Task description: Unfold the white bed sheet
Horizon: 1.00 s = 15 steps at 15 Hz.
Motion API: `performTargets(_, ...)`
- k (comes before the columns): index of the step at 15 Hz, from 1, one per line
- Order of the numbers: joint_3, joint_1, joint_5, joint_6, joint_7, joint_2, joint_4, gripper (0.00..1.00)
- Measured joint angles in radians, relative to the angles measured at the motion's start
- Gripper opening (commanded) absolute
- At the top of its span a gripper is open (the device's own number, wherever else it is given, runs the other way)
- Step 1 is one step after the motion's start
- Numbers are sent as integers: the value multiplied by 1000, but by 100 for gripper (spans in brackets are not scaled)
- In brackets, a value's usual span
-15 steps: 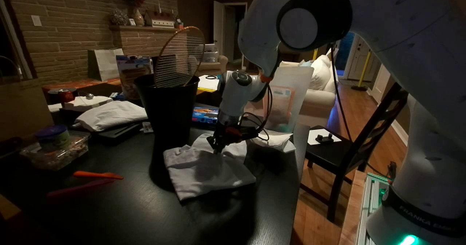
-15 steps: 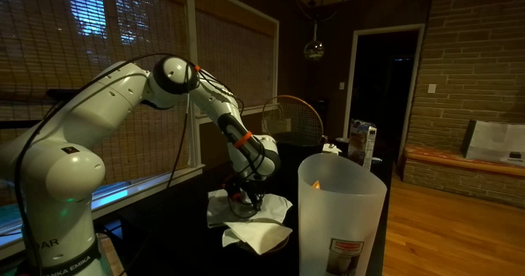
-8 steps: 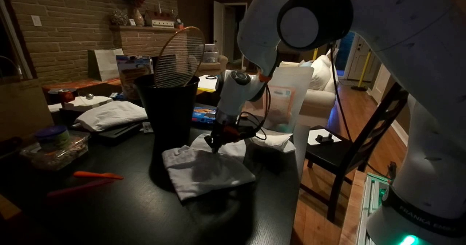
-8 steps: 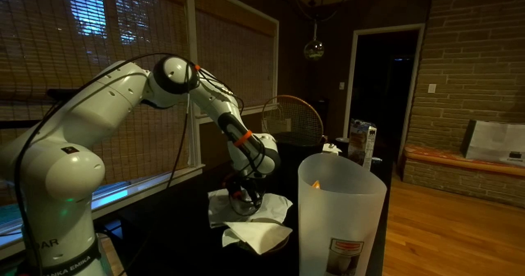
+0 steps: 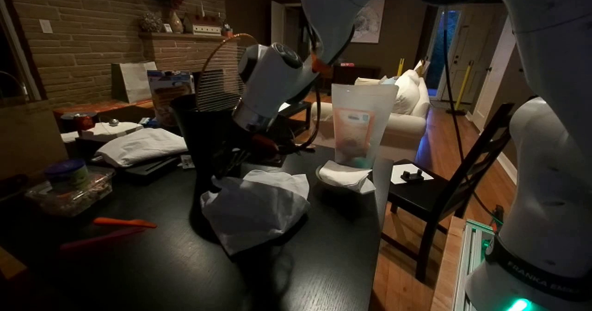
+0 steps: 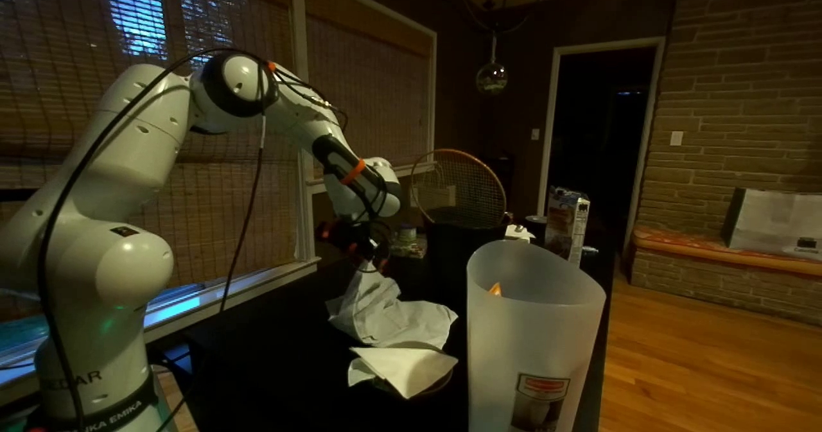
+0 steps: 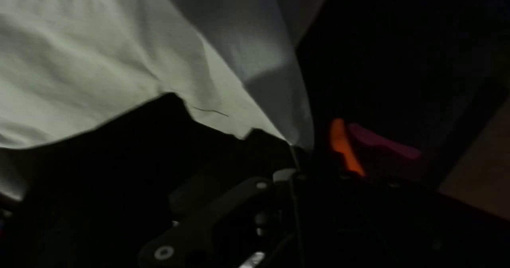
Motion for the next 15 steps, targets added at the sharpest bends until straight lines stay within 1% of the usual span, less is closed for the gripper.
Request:
performTargets(2, 9, 56, -10, 0, 0, -36, 0, 7)
performTargets(3, 9, 66, -13, 0, 0, -41, 0, 2)
performTargets(6, 10, 62, -12, -7, -4, -39, -1, 2)
performTargets(7, 21, 63, -5, -19, -19, -39, 3, 2)
performTargets(9, 66, 77, -1, -56, -70, -41, 30, 2)
performTargets(13, 119, 187, -5, -63, -113, -38, 121, 2)
performTargets(15, 174, 208, -2, -59, -154, -28, 179, 2)
